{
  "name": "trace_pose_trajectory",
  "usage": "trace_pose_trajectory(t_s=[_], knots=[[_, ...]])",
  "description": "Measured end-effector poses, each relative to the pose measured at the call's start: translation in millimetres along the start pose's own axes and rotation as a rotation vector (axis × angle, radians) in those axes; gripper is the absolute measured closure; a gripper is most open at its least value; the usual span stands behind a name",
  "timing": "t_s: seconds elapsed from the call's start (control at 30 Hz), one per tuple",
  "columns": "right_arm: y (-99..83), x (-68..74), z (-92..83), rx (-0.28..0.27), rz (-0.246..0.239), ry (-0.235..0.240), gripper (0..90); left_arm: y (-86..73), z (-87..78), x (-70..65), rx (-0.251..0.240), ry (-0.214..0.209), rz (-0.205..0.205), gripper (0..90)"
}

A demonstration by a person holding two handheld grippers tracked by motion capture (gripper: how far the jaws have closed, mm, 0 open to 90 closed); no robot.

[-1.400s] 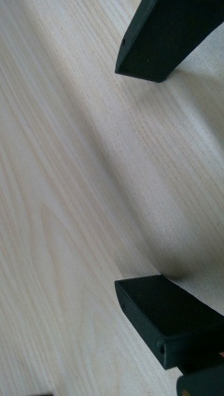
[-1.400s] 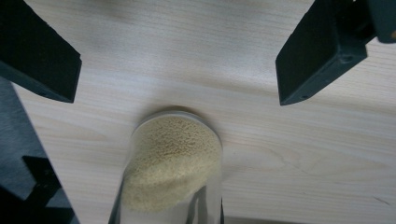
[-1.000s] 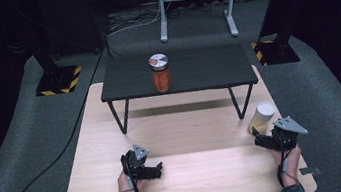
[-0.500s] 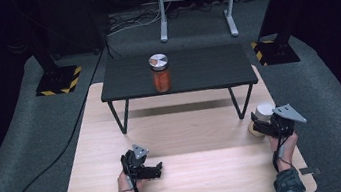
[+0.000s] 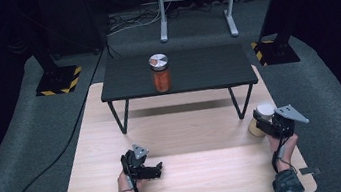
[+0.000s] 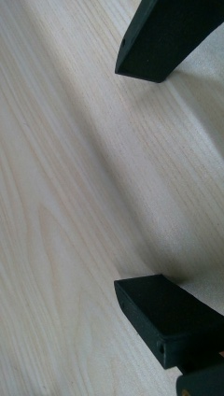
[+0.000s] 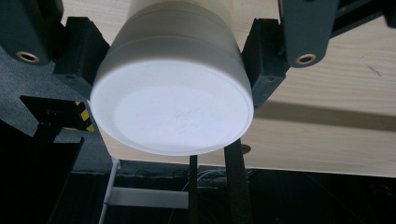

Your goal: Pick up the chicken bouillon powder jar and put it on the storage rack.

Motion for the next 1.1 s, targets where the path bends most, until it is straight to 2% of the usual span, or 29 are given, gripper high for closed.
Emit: trace_pose_trajectory(t_s=[0.3,0.93,1.1], knots=[[1.5,-0.9,-2.5,-0.001,0.027,0.002,32.8,-0.3,-0.1,0.6,-0.002,-0.002,-0.005,1.1],[27.8,7.3,-19.3,-0.01,0.011,0.024,32.9,-0.6,-0.2,1.0,-0.007,0.001,-0.01,2.7],[34.5,8.0,-22.7,-0.015,0.012,0.05,32.9,-0.5,-0.2,1.1,-0.007,0.001,-0.009,2.7]])
Point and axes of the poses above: each handheld gripper's, and its own axes: z roughly forward along the jaws, y roughly out of its top, x roughly to its left, the point moved 8 cm from there along z, roughly forward along the jaws, and after that the axes turned 7 degrees about y, right-handed, at the moved point
